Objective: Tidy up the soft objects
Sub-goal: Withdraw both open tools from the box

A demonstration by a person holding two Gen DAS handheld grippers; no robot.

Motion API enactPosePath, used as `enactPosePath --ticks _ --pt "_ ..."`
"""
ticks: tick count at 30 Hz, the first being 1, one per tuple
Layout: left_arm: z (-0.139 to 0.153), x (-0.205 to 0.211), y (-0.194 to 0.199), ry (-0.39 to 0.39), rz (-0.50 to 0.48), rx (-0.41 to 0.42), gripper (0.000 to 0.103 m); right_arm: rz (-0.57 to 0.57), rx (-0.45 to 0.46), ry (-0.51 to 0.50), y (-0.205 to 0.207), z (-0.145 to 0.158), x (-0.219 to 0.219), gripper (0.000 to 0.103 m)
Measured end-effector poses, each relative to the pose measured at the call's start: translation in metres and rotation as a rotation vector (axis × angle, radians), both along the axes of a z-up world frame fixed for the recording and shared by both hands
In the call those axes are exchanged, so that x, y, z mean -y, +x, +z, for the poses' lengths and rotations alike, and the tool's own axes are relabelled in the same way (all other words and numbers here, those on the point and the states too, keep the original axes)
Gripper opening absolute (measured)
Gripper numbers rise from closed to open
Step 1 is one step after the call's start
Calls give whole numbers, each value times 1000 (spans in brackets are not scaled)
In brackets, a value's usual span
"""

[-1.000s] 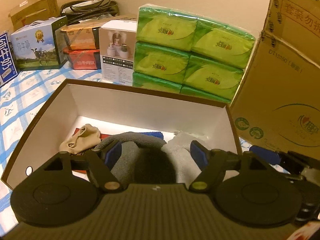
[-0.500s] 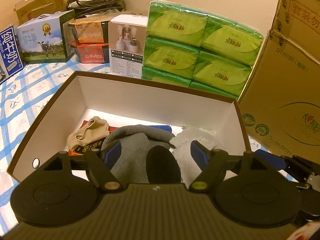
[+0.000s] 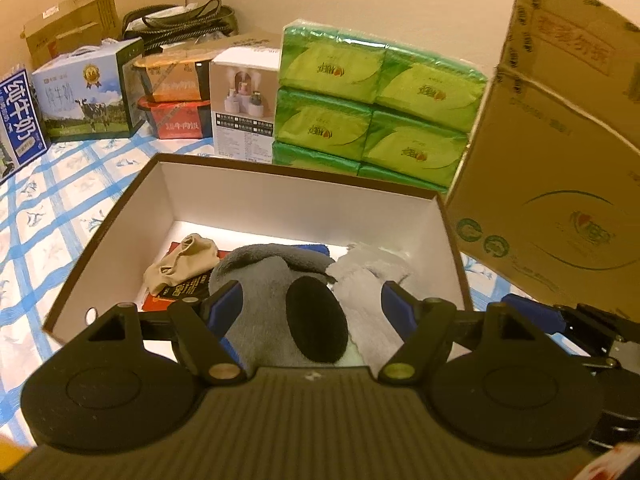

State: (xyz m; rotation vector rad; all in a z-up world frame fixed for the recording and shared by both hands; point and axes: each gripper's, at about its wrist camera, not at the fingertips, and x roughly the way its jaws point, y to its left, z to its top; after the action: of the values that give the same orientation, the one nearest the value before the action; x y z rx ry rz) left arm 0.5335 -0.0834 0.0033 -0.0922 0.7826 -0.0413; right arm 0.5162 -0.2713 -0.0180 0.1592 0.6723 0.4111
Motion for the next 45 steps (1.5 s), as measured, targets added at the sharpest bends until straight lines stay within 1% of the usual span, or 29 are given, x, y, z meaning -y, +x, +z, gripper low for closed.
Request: enactPosePath --ticks 1,4,7,10,14,20,22,25,31,33,36,41,45 --pt "3 0 -5 -1 -5 3 74 -3 2 5 -5 2 1 69" --pt "13 0 -24 4 -18 19 74 -10 13 17 -22 9 5 76" --pt "25 -1 -47 9 -24 44 74 -14 28 20 -41 17 8 81" --pt "35 -2 -73 5 -36 60 75 -5 62 7 -65 25 9 84" --pt "46 -7 -112 10 -49 84 75 0 84 14 -97 36 11 85" --pt "56 -15 -177 60 -32 118 75 20 101 46 -148 50 12 86" --pt "57 -20 -200 59 -23 120 75 16 102 52 -167 53 12 86" --pt "57 -29 -232 40 -12 111 75 15 95 53 -195 57 9 86" --pt "51 -49 -289 32 14 101 77 40 82 53 -247 61 0 87" --pt "48 -55 -307 27 18 92 79 45 60 47 -265 59 -6 88" --pt "43 -63 -330 27 30 76 80 49 25 41 -289 54 -18 88" --pt "34 -75 -367 27 57 52 80 52 -41 29 -320 44 -35 88" --pt "31 -80 -394 31 77 44 81 63 -70 7 -344 39 -46 88"
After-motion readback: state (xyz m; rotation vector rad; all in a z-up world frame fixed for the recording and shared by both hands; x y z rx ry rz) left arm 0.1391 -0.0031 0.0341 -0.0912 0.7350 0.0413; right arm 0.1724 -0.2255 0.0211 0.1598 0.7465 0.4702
